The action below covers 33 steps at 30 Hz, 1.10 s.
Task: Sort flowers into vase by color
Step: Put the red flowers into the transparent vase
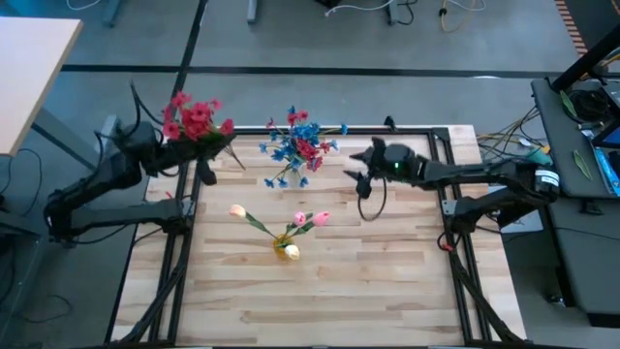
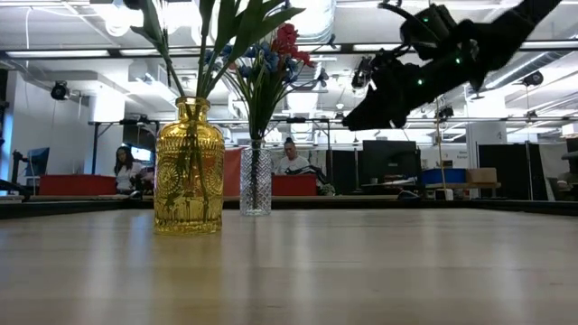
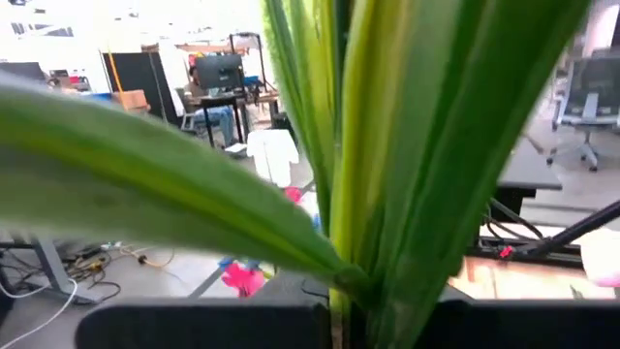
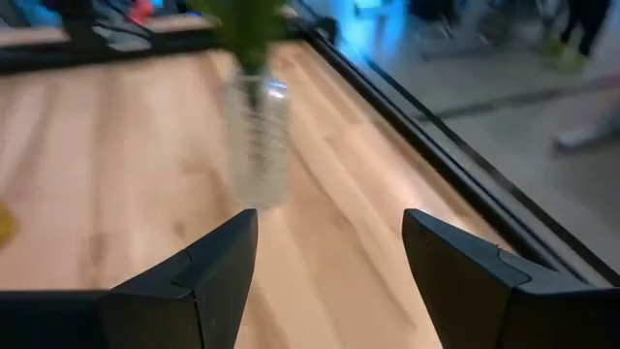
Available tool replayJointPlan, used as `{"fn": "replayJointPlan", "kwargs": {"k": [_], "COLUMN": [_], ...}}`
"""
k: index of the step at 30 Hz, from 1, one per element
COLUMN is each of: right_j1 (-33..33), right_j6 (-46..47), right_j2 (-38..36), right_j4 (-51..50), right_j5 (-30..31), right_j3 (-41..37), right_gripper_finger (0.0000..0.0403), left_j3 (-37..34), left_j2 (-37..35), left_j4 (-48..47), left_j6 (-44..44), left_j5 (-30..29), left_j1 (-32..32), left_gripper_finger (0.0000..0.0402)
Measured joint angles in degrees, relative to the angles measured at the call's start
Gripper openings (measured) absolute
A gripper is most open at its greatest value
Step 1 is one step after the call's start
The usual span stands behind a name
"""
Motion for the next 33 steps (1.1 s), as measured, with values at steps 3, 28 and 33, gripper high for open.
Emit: {"fn": "replayJointPlan", "kwargs": {"k": [3,28,33], "right_j1": [2.1,5.8,6.4], "right_j6": [0.8,4.0,4.5], "right_j2": [3.6,42.6,51.9], "right_j4": [10.2,43.5,54.6], "right_j5": [0.6,0.8,2.3], "right_j3": [-3.1,11.5,13.0], "right_gripper_finger": [0.0247,0.0342,0.0337], "left_j3": [-6.4,-36.8,-40.5], "left_j2": [-2.4,-2.1,-0.2], "left_j4": [5.1,40.4,48.0], "left_j6": [-0.8,-1.7,-1.4], "left_j5": [0.0,-1.8,-5.6], "left_j1": [0.0,0.0,0.1], "left_gripper_finger": [0.0000,0.0000,0.0000]}}
